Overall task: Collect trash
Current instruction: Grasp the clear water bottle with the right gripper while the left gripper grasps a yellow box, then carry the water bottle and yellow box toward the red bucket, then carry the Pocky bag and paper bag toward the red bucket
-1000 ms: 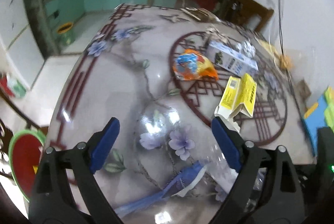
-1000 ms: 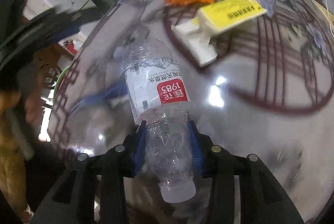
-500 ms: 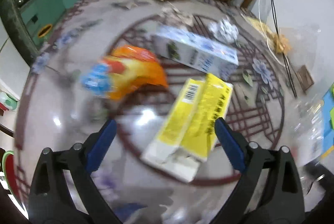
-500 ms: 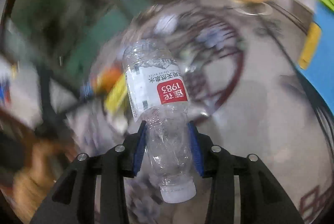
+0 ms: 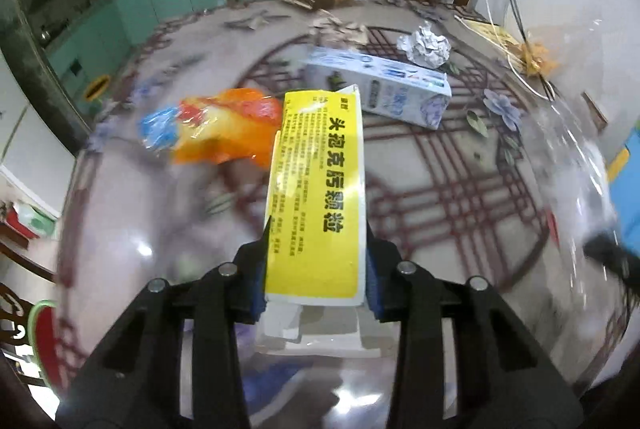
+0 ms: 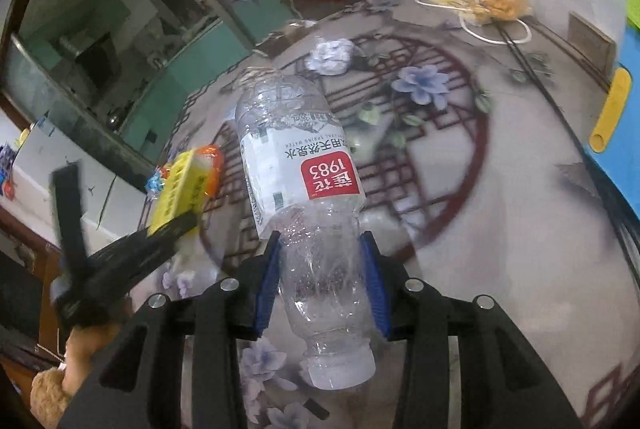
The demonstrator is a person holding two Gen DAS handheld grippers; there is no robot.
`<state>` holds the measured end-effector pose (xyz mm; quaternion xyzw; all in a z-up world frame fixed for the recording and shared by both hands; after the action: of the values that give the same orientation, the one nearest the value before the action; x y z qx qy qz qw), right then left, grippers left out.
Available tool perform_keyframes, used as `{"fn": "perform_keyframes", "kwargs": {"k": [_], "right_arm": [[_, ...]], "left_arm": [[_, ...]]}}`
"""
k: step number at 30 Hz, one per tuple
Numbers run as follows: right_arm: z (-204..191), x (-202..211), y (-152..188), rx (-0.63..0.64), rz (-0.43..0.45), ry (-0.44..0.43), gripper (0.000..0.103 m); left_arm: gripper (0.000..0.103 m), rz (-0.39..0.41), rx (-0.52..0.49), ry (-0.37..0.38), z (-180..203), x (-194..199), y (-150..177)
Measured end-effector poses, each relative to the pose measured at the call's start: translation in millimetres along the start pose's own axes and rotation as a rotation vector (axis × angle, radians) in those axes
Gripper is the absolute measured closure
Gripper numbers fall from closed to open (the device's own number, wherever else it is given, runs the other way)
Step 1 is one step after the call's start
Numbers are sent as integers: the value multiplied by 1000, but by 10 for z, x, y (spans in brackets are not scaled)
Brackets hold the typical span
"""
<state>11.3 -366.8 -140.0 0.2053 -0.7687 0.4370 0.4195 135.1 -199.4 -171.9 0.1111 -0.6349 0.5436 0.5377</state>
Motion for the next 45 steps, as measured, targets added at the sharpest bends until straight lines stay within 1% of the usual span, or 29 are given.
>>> {"fn": "perform_keyframes", "kwargs": {"k": [4,7,9,12,14,15,19,22,30,37,40,45], "right_arm": [[-217,24,9,68,42,21,65],[-347,-14,70,100,40,30,65],[-439,-51,126,123,33,37,65],[-570,-85,187,160,33,52,65],[-652,-64,200,172,37,45,65],[-713,-23,195,178,49,41,65],[-898,161,217,189,101,33,65],[-1008,243,309,183,124,34,65],[-1356,259,577,166,83,-15,65],[-1543,350,626,194,102,-12,65],[-1602,371,651,191,100,-20,65],[-1761,385,714,222,98,-28,65]], "left_arm": [[67,-21,-30,-17,-283,453,319],[67,-32,-72,-28,-394,723,525],[67,-14,-83,-33,-458,861,627],[67,27,-25,-19,-589,963,741],[67,27,50,20,-699,989,807],[67,30,61,23,-739,1017,815],[66,80,71,-16,-935,1193,780],[66,98,117,3,-1057,1291,791],[66,137,127,13,-1143,1491,825],[66,161,151,24,-1250,1618,862],[66,170,154,30,-1270,1660,866],[66,181,161,30,-1317,1711,899]]}}
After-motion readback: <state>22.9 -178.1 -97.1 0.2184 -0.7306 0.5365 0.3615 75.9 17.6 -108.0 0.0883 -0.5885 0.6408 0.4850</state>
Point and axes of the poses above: each gripper's, at about its wrist camera, not at the fingertips, and x roughly against the way its jaws point, z to its right, y to its underside, the point moved 10 cm from there along -x, roughly the way its jaws point, and after that the axes turned 13 degrees about y, right-handed, at the moved point
